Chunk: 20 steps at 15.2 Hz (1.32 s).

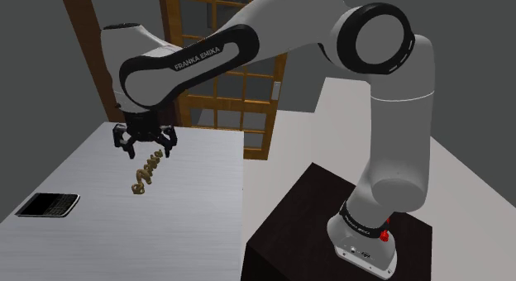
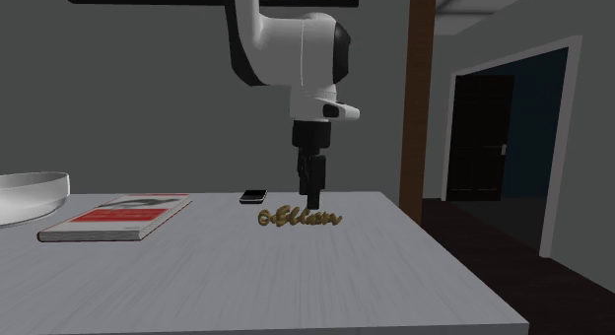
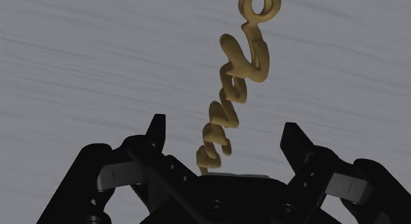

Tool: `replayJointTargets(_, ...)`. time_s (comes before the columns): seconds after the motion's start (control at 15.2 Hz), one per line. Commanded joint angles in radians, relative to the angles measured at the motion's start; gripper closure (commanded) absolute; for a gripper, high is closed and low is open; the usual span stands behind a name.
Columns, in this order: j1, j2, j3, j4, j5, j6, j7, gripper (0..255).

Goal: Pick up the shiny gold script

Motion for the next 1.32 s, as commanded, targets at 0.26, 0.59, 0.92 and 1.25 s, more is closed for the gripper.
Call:
replayJointTargets(0.26, 0.007, 0.037, -0.01, -0.024, -0.019, 0.058, 0.011, 0)
replayJointTargets(0.59, 0.006, 0.035, -0.01, -0.026, -0.018, 0.059, 0.011, 255)
replayJointTargets(0.92, 0.006, 0.035, -0.01, -0.026, -0.018, 0.059, 0.011, 255)
replayJointTargets(1.25, 0.003, 0.014, -0.004, -0.001, -0.007, 0.015, 0.005, 255)
